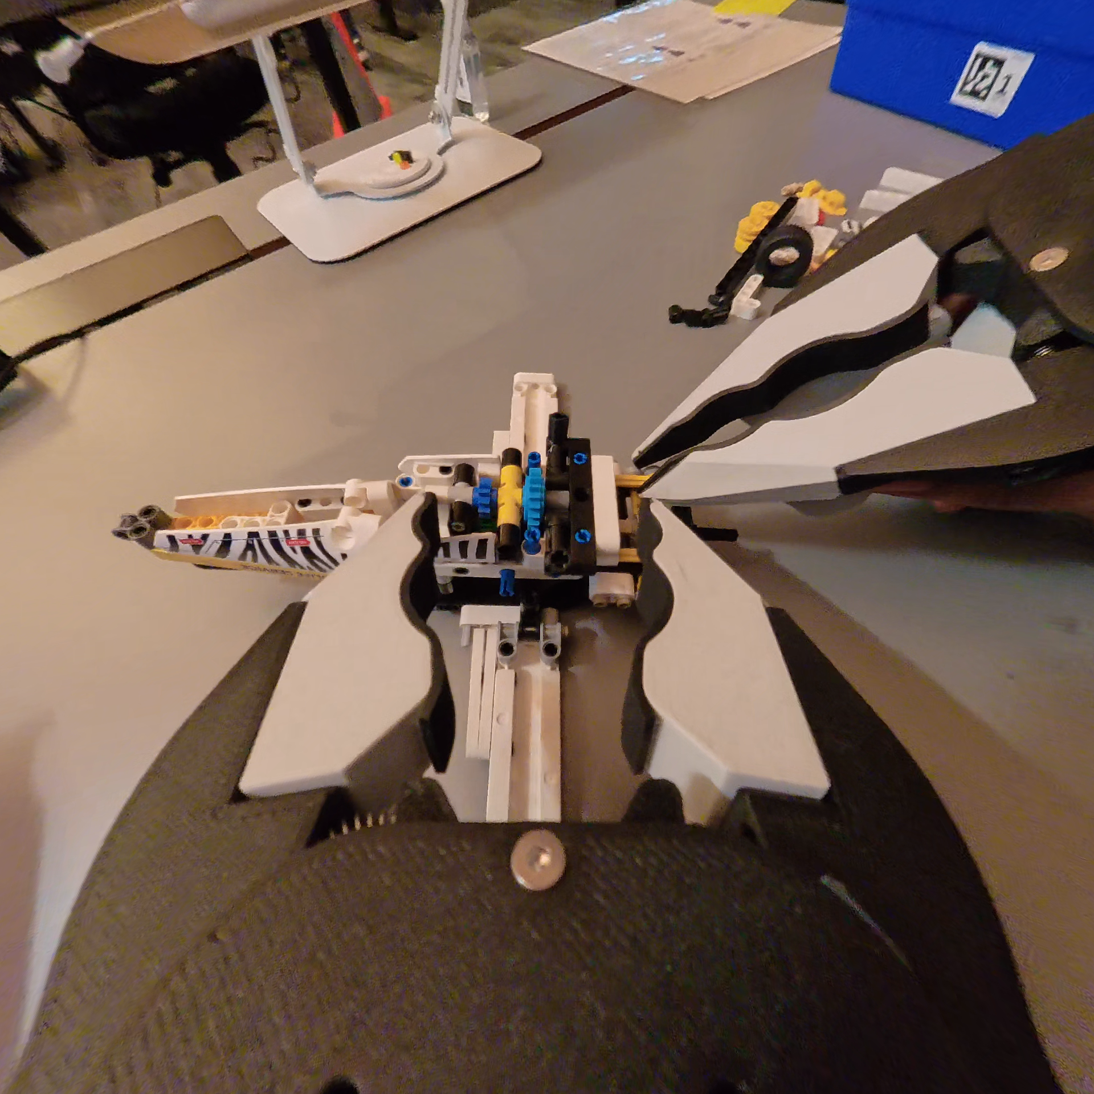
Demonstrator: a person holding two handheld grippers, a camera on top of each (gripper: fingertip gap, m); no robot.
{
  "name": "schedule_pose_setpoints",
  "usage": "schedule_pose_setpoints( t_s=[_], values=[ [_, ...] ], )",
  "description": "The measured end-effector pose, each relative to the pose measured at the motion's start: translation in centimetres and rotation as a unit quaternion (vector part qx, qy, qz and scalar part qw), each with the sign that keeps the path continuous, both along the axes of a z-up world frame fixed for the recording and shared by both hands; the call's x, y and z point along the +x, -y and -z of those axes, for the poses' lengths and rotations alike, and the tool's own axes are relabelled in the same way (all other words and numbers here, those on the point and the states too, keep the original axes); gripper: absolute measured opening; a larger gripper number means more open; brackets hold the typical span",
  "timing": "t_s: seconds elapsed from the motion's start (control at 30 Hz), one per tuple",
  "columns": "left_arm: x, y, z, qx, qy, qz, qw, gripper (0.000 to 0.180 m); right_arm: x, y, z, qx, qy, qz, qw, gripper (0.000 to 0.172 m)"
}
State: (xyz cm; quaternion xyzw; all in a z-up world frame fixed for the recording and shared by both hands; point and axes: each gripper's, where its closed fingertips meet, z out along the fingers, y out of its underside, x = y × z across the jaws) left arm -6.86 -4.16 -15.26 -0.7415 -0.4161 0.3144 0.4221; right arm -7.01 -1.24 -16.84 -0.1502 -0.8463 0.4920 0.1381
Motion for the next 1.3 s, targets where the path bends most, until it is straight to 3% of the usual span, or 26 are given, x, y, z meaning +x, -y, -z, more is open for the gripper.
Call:
schedule_pose_setpoints(
  t_s=[0.03, 0.2, 0.33, 0.6, 1.07, 1.3],
  values=[
    [-0.1, 0.0, 0.0, -0.014, -0.007, -0.005, 1.000, 0.067, 0.1, 0.1, 0.0, 0.000, -0.004, -0.003, 1.000, 0.003],
    [-0.5, 0.1, -1.1, -0.043, -0.054, -0.023, 0.997, 0.069, 0.0, 0.4, -0.2, -0.001, -0.012, -0.001, 1.000, 0.006],
    [-0.7, -0.1, 0.1, -0.043, -0.021, -0.013, 0.999, 0.069, -0.1, 0.5, 0.0, 0.004, -0.008, -0.004, 1.000, 0.004],
    [-1.0, 0.3, 0.3, -0.065, -0.030, -0.030, 0.997, 0.062, 0.1, 0.5, 0.1, 0.004, 0.001, -0.004, 1.000, 0.003],
    [-0.8, -0.3, 0.8, -0.037, -0.011, -0.030, 0.999, 0.058, 0.4, -0.4, 0.1, 0.049, -0.075, 0.025, 0.996, 0.003],
    [-0.7, -0.6, 0.8, -0.045, -0.015, -0.029, 0.998, 0.058, 0.6, -0.8, 0.2, 0.029, -0.033, 0.038, 0.998, 0.002]
  ],
)
